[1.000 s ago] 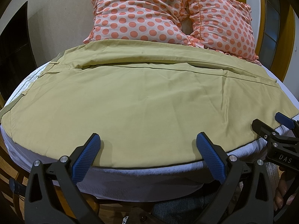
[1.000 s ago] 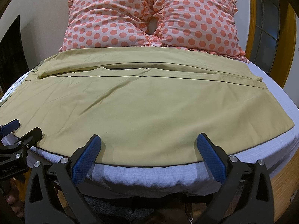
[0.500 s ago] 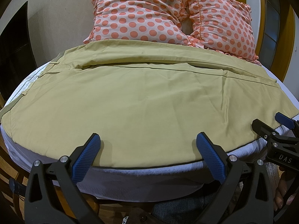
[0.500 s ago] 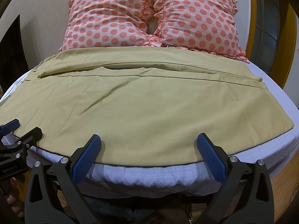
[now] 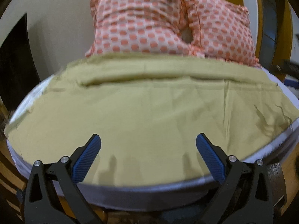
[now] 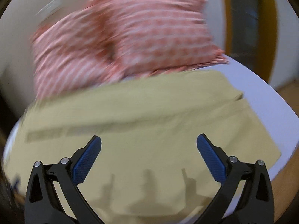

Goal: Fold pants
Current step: 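Grasp the khaki pant leg hem with the right gripper and lift it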

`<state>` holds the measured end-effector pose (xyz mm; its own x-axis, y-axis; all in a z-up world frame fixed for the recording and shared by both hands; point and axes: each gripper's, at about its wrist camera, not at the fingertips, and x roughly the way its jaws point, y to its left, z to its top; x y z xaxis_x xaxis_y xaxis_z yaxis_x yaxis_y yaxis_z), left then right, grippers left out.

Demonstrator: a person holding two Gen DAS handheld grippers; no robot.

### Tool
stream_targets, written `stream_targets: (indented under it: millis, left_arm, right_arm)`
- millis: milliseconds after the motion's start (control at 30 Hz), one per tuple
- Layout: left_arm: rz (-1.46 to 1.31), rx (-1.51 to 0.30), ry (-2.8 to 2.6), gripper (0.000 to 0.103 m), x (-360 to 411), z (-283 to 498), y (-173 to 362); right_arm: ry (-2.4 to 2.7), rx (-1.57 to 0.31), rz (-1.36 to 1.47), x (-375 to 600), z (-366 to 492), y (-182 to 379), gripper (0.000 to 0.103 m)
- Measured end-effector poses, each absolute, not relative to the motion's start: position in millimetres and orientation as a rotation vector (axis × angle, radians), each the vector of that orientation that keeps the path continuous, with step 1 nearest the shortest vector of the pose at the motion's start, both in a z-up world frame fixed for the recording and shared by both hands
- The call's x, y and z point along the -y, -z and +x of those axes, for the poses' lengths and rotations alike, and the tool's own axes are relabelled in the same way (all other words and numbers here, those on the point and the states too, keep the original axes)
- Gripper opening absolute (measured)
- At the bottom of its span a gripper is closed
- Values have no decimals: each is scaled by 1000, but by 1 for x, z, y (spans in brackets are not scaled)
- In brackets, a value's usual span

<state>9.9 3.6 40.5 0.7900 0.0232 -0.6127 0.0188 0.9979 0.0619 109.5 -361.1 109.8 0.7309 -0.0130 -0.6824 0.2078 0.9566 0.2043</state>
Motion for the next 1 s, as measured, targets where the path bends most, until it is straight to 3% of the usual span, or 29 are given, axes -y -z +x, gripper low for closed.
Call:
stream_targets:
  millis: [33,100,167,267,467,633,733,800,1000]
  left_arm:
    - [62,-647,4,101,-4,14,-46]
    - [55,-629,14,101,-5,18,-50]
    - [54,-624,18,101,-6,25,-52]
    - [52,-633,20,101,-8,40,-51]
    - [57,-631,17,101,-12,52,-47]
    - [67,-652,16,101,-13,60,-39]
    - [50,-658,20,101,-15,62,-36]
    - [25,-666,28,101,-18,63,-35]
    - [-25,-672,18,101,-29,56,-37]
  right_arm:
    - [197,-767,341,384,138,-114,102]
    - [288,-806,435,413,177,-112,85]
    - [379,-851,528,440,226,-104,76]
    - [501,-908,564,459,290,-86,69]
    - [714,-982,549,467,370,-49,70]
    - [826,-1001,452,469,387,-29,70]
    - [804,-938,430,473,375,-29,46]
    - [771,-891,445,484,365,-28,21]
    - [569,-776,654,526,330,-25,5]
